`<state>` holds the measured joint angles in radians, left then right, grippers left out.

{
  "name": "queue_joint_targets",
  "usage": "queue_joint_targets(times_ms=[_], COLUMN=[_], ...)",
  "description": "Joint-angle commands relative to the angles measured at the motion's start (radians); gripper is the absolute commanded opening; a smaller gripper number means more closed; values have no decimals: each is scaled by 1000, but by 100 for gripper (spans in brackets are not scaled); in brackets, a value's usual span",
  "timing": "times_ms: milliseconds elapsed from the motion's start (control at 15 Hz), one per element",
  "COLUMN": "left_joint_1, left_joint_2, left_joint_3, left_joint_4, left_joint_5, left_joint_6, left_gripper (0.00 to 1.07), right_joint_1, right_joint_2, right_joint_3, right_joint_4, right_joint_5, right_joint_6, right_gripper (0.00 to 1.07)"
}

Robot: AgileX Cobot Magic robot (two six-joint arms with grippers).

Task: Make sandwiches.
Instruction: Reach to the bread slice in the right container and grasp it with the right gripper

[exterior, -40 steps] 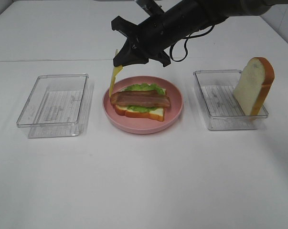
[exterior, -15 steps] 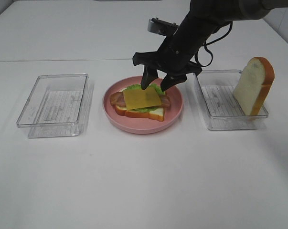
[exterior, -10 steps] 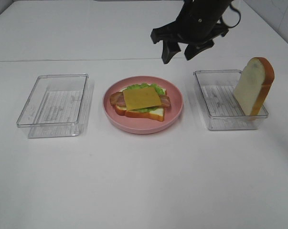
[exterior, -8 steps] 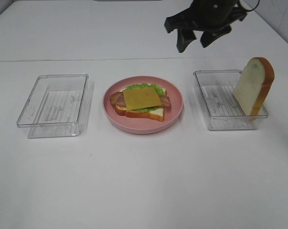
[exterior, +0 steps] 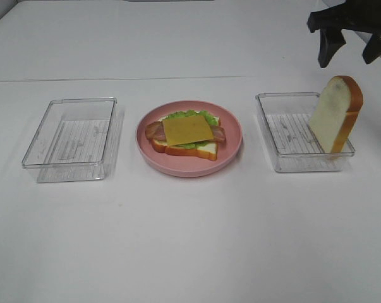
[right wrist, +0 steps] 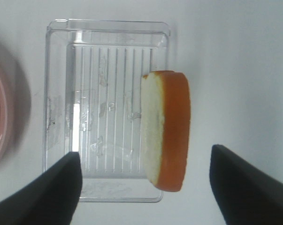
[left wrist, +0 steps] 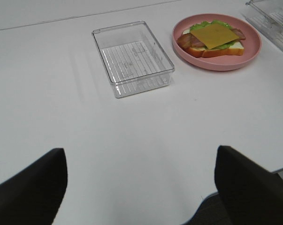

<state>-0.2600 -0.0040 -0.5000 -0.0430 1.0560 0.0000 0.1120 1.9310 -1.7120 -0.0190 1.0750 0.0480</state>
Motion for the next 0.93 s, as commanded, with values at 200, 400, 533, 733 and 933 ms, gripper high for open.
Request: queue_joint_targets(times_ms=[200,400,533,733,933], left_joint_1=[4,4,4,4,4], left_joint_2=[-14,-14,-14,-14,-14], left_joint_3=[3,3,3,3,3], left_joint_4=[-3,-3,-3,-3,-3], left_joint_5=[-11,-11,-11,-11,-11], left_joint_6=[0,0,0,0,0], left_gripper=[81,81,81,81,81], right_joint_1=[-28,-28,-28,-28,-28], right_joint_2=[48,95,119,140,174], right_joint_3=[-4,-4,-4,-4,-4], right_joint_4=[-18,-53,-76,-73,-73], right_joint_5=[-31,-67,-71,-86,-77], right_joint_6=[14,61,76,77,76], right_gripper=[73,72,70,63,56])
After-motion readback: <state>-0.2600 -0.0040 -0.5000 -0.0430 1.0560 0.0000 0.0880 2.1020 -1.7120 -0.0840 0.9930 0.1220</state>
